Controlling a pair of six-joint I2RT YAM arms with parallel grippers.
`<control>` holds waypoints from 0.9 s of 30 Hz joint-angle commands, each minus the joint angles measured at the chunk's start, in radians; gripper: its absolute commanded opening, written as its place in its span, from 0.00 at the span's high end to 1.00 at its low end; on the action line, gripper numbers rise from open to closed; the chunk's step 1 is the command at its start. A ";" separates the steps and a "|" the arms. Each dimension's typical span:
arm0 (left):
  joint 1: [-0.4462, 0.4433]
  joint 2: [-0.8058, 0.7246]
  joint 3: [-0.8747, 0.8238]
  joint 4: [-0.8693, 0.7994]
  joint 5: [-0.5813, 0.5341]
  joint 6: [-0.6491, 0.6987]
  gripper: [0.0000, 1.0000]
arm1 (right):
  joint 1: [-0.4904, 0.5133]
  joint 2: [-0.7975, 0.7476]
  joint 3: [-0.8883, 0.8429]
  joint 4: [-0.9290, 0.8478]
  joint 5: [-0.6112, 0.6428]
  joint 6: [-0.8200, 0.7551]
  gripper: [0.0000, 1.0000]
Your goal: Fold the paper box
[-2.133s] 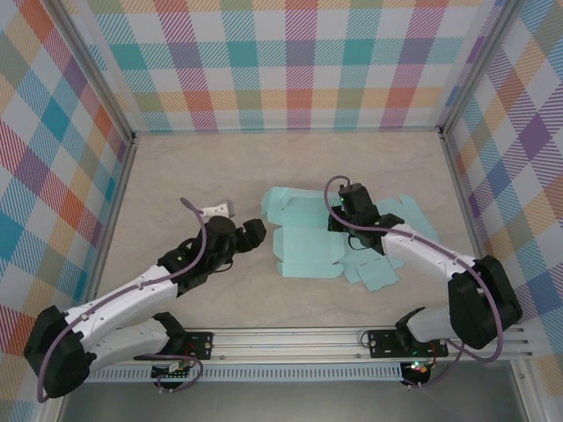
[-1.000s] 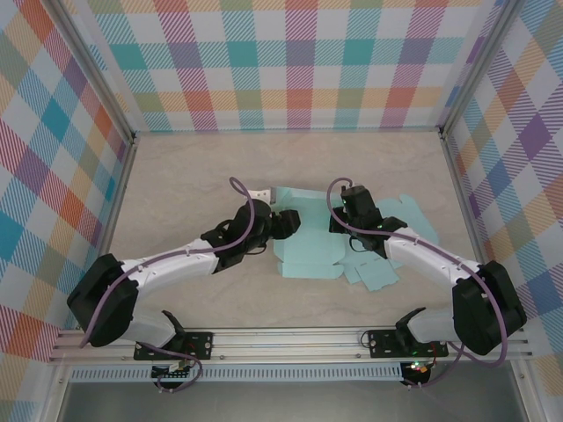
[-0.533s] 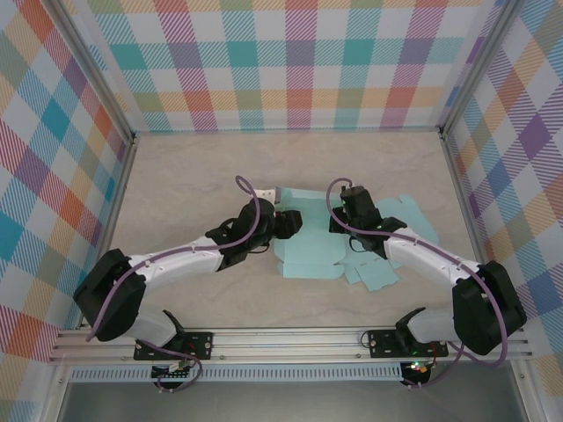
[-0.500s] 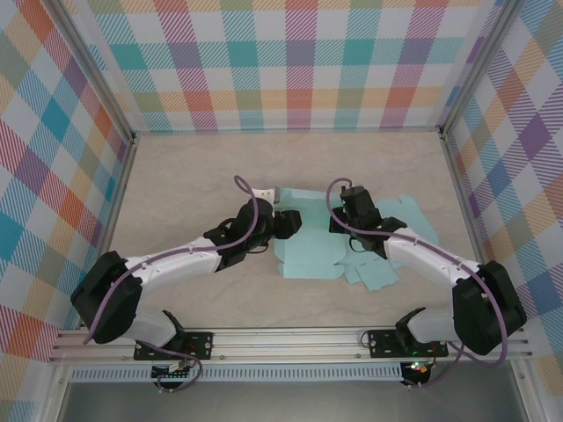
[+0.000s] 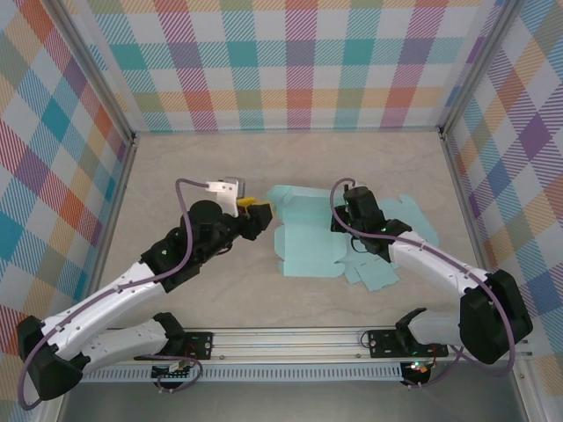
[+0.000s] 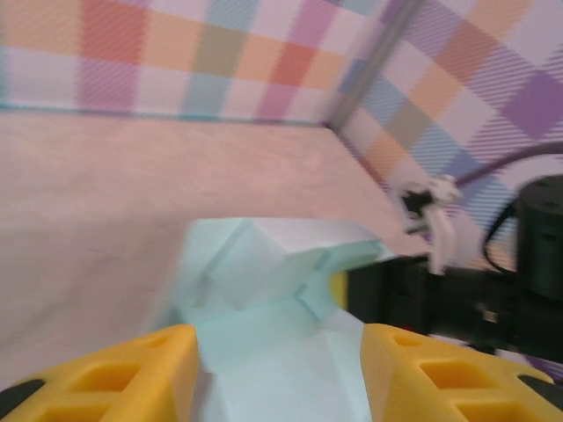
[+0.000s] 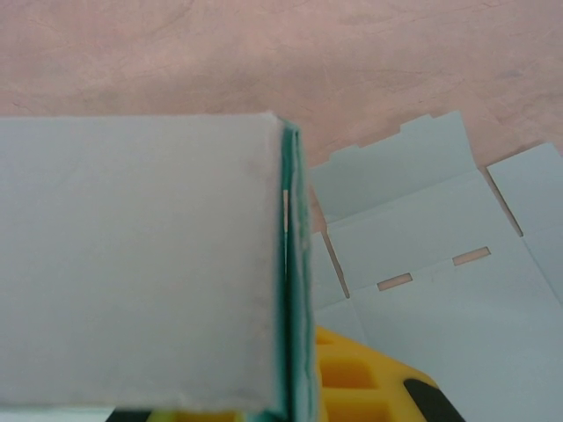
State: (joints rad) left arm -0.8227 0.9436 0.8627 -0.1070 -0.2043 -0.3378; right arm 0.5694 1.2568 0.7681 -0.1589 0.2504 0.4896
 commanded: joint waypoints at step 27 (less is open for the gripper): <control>0.224 0.324 0.009 0.090 0.236 0.222 0.49 | 0.006 -0.008 0.017 0.002 -0.053 -0.029 1.00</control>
State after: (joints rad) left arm -0.6003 1.2602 0.8658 -0.0711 -0.0986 -0.1440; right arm 0.5705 1.2518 0.7601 -0.1585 0.2008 0.4782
